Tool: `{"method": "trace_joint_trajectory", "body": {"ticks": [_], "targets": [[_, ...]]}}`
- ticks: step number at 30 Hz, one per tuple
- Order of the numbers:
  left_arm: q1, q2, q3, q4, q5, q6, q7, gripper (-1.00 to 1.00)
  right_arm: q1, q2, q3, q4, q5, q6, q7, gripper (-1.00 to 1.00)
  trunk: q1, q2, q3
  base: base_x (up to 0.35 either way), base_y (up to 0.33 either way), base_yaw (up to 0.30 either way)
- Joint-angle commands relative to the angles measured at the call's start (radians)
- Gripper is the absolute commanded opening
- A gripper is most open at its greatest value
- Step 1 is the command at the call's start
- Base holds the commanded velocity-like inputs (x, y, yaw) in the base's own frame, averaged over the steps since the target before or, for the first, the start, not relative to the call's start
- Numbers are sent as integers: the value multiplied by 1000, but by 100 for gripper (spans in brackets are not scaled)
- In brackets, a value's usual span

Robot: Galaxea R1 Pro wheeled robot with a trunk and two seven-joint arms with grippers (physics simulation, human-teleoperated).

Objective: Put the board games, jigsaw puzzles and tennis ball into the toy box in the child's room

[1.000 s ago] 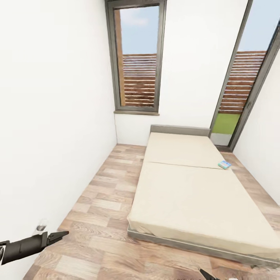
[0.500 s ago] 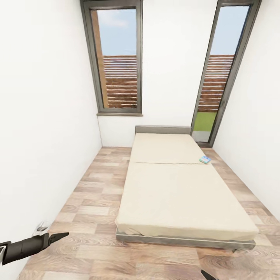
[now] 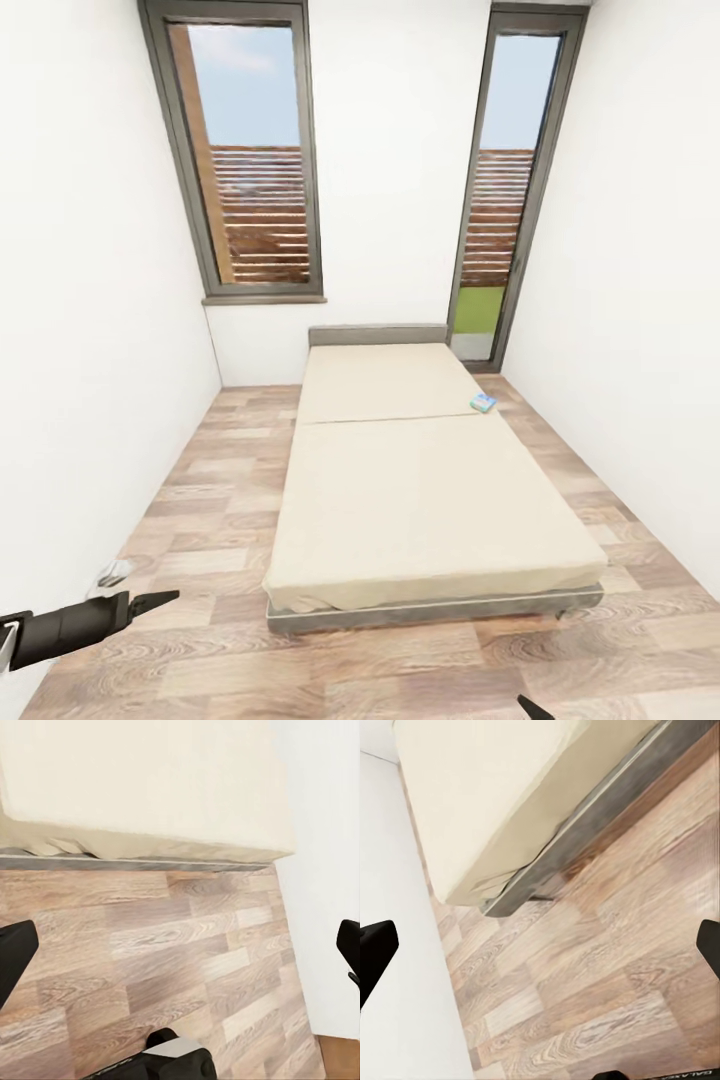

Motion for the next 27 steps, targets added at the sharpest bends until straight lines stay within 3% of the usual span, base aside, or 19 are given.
{"method": "trace_joint_trajectory", "body": {"ticks": [1,7,17,27], "targets": [[-1,-1,3,-1,-6,12,2,100,0,0,-1,-2,-8,9,0,100,1,-2,-1,0,0,-274],[-2,-5,3,-3,-3,20,88,100,0,0,-2,-1,-8,7,0,100,1,-2,4,0,0,-269],[-2,-44,2,-5,-4,25,224,100,0,0,-2,-1,-8,7,-1,100,1,-2,13,0,0,-262],[-3,-69,3,-6,2,39,560,100,-1,-1,-2,2,-9,3,-14,100,1,-2,23,0,0,-237]]}}
